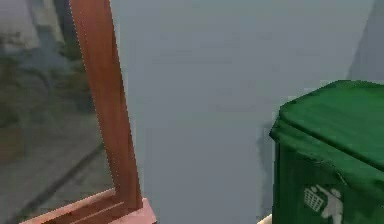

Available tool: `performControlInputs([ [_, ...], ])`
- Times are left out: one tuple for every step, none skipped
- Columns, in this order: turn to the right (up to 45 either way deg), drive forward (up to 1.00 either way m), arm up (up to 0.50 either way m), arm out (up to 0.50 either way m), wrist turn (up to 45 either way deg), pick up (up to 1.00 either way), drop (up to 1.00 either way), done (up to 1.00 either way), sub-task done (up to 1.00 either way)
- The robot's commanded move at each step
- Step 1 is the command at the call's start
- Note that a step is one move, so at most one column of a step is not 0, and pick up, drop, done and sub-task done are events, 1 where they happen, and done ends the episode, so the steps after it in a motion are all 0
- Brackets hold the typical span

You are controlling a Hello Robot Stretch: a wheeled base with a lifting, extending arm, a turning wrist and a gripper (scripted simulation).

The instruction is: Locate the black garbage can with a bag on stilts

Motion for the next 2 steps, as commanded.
performControlInputs([
  [45.0, 0.00, 0.00, 0.00, 0.0, 0.00, 0.00, 0.00, 0.00],
  [45.0, 0.00, 0.00, 0.00, 0.0, 0.00, 0.00, 0.00, 0.00],
])
